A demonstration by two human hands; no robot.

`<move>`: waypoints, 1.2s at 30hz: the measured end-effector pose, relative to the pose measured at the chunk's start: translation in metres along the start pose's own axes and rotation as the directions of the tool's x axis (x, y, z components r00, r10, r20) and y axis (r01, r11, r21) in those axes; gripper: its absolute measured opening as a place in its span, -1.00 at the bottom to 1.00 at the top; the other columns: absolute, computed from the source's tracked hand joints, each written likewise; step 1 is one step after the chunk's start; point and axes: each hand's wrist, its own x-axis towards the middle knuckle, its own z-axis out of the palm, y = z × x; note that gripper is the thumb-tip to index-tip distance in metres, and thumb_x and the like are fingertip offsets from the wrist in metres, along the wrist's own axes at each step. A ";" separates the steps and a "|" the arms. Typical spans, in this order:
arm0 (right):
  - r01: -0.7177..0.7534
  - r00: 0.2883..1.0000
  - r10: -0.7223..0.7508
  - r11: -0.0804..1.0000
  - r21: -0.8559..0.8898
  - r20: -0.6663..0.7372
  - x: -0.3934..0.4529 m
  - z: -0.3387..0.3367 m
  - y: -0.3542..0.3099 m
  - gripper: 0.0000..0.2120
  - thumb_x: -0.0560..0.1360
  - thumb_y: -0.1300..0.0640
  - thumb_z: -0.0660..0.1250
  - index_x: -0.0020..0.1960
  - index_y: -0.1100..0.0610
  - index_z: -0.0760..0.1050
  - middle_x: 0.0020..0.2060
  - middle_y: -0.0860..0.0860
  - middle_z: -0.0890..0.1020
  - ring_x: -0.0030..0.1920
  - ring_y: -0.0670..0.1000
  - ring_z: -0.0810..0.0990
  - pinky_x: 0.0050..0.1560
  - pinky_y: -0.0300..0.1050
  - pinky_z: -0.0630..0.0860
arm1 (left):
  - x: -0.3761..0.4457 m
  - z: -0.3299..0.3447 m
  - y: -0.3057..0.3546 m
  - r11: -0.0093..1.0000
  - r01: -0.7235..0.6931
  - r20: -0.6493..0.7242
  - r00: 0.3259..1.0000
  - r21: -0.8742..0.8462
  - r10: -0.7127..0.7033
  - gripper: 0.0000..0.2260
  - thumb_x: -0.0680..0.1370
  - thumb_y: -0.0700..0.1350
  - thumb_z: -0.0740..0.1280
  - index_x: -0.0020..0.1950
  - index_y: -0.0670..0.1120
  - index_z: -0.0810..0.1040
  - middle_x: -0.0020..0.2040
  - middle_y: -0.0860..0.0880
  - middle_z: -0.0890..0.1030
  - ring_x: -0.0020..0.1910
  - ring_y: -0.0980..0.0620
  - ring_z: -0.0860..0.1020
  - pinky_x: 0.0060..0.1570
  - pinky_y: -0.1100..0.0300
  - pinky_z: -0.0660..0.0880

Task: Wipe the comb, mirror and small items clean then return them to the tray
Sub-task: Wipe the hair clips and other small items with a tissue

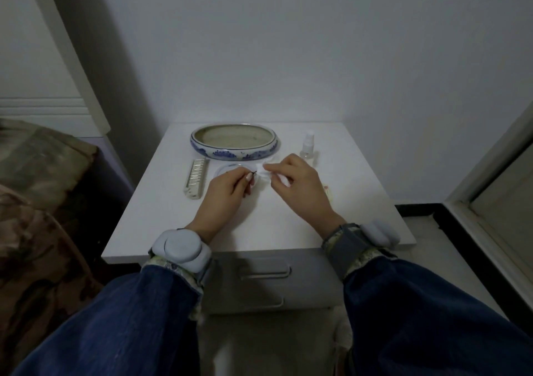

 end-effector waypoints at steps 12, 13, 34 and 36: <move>0.014 0.999 -0.013 0.999 0.044 -0.037 0.003 -0.003 -0.006 -0.77 0.42 0.30 0.30 0.06 0.24 0.61 -0.25 0.08 0.49 -0.23 -0.07 0.44 -0.15 -0.37 0.37 | 0.002 0.000 -0.003 0.999 0.030 -0.007 1.000 -0.017 -0.030 -0.77 0.60 -0.18 0.16 -0.24 -0.11 0.46 -0.34 0.11 0.46 -0.28 0.25 0.43 -0.22 0.44 0.30; 0.037 0.999 -0.036 0.999 0.039 -0.014 0.001 -0.001 -0.007 -0.76 0.42 0.29 0.29 0.05 0.24 0.61 -0.26 0.11 0.50 -0.23 -0.11 0.41 -0.16 -0.40 0.36 | 0.003 0.001 -0.003 0.999 0.030 -0.007 1.000 -0.028 -0.031 -0.77 0.60 -0.17 0.16 -0.24 -0.12 0.46 -0.33 0.11 0.46 -0.28 0.25 0.43 -0.22 0.44 0.31; -0.042 0.999 0.042 0.999 -0.002 0.021 0.001 0.001 0.000 -0.77 0.44 0.32 0.32 0.08 0.23 0.61 -0.22 0.13 0.52 -0.20 0.04 0.51 -0.11 -0.36 0.39 | 0.001 -0.001 0.001 0.997 0.054 0.017 0.998 -0.047 -0.054 -0.76 0.62 -0.24 0.15 -0.21 -0.18 0.51 -0.32 0.10 0.49 -0.29 0.25 0.45 -0.24 0.46 0.32; -0.130 0.991 0.130 0.991 -0.039 0.004 0.002 0.000 0.006 -0.77 0.45 0.31 0.31 0.09 0.22 0.61 -0.19 0.13 0.53 -0.14 0.09 0.54 -0.05 -0.16 0.44 | 0.001 -0.001 0.002 0.996 0.058 0.011 0.998 -0.066 -0.057 -0.76 0.62 -0.24 0.15 -0.21 -0.18 0.51 -0.32 0.08 0.51 -0.30 0.24 0.46 -0.24 0.45 0.33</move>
